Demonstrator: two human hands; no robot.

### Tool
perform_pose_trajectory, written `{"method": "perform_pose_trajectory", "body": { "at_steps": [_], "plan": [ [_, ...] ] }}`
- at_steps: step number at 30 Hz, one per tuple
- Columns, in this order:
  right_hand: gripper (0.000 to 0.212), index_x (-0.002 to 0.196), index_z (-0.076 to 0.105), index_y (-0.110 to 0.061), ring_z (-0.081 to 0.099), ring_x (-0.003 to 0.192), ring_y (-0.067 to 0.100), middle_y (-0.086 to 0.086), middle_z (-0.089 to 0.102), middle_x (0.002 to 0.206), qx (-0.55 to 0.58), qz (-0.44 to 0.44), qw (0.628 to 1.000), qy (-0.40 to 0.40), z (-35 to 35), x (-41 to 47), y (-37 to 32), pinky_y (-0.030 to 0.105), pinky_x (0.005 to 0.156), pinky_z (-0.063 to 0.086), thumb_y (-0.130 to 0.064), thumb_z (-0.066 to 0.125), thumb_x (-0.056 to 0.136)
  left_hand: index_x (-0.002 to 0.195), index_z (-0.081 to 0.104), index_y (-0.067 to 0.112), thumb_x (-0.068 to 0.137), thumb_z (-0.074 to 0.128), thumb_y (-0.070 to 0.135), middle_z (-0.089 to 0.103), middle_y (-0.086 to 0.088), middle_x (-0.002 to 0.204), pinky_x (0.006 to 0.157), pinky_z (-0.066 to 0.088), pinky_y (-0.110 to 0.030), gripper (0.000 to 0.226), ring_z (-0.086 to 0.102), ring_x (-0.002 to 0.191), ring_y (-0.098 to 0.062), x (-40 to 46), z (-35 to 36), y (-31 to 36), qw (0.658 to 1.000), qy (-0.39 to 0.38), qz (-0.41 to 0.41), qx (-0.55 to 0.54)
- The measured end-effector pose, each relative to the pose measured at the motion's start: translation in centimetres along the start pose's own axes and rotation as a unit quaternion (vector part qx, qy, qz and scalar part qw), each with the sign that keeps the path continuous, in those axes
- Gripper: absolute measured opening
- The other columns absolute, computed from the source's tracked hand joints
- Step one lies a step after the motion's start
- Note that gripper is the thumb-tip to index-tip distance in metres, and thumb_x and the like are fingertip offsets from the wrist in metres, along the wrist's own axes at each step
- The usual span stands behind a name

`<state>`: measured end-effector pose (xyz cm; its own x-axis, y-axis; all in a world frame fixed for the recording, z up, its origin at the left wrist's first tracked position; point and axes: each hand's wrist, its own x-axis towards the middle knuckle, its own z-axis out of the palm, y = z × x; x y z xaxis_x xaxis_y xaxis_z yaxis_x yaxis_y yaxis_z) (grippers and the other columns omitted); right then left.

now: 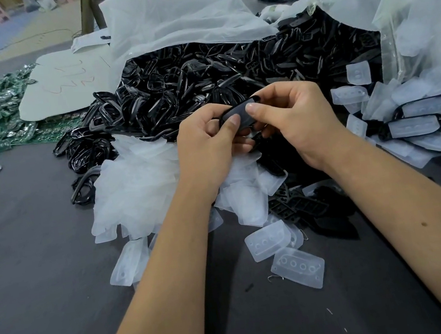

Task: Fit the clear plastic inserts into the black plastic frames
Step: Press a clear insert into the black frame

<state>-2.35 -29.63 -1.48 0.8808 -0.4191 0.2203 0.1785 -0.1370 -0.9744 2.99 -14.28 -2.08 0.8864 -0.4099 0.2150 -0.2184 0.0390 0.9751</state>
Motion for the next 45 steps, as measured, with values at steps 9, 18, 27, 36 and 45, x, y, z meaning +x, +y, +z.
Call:
{"method": "perform_pose_trajectory", "body": {
  "at_steps": [9,18,27,36,45],
  "plan": [
    [0.014,0.085,0.075,-0.014,0.063,0.06,0.011,-0.001,0.071,0.068,0.009,0.007,1.0,0.007,-0.02,-0.08,-0.33,0.021,0.054,0.051,-0.004,0.072,0.095,0.099,0.072,0.001,0.102,0.065,0.007,0.077,-0.013,0.079,0.058,0.058,-0.027,0.01,0.075,0.065,-0.025,-0.01,0.1,0.17,1.0,0.002,-0.005,-0.004],
    [0.011,0.089,0.074,-0.013,0.064,0.058,0.012,-0.001,0.07,0.067,-0.005,0.004,1.0,0.007,0.12,-0.17,-0.23,0.022,0.051,0.052,-0.01,0.07,0.098,0.095,0.072,0.0,0.1,0.067,0.006,0.077,-0.013,0.075,0.055,0.056,-0.024,0.009,0.075,0.063,-0.024,0.1,0.14,0.02,1.0,0.011,-0.01,0.001],
    [0.004,0.091,0.076,-0.011,0.065,0.057,0.012,0.002,0.073,0.068,-0.007,-0.002,1.0,-0.003,0.1,-0.12,0.13,0.021,0.051,0.052,-0.009,0.076,0.094,0.095,0.069,-0.008,0.094,0.076,0.005,0.073,-0.007,0.068,0.054,0.055,-0.024,0.015,0.072,0.059,-0.021,0.14,0.04,-0.01,1.0,0.01,-0.017,-0.022],
    [0.015,0.093,0.076,0.0,0.064,0.054,0.013,0.005,0.074,0.069,0.001,-0.001,1.0,0.004,0.07,-0.05,0.13,0.022,0.048,0.051,-0.012,0.082,0.089,0.096,0.071,-0.002,0.1,0.065,0.001,0.075,-0.013,0.074,0.056,0.055,-0.024,0.007,0.071,0.062,-0.02,0.16,-0.09,0.0,0.999,-0.006,-0.022,-0.031],
    [0.01,0.093,0.075,-0.008,0.069,0.06,0.014,0.001,0.073,0.068,0.01,0.009,1.0,-0.013,0.09,0.0,0.04,0.023,0.055,0.055,-0.002,0.069,0.097,0.097,0.071,-0.002,0.1,0.064,0.002,0.074,-0.024,0.087,0.057,0.057,-0.027,0.009,0.072,0.066,-0.023,0.24,0.04,0.1,0.999,0.014,-0.034,-0.032]
  ]
}}
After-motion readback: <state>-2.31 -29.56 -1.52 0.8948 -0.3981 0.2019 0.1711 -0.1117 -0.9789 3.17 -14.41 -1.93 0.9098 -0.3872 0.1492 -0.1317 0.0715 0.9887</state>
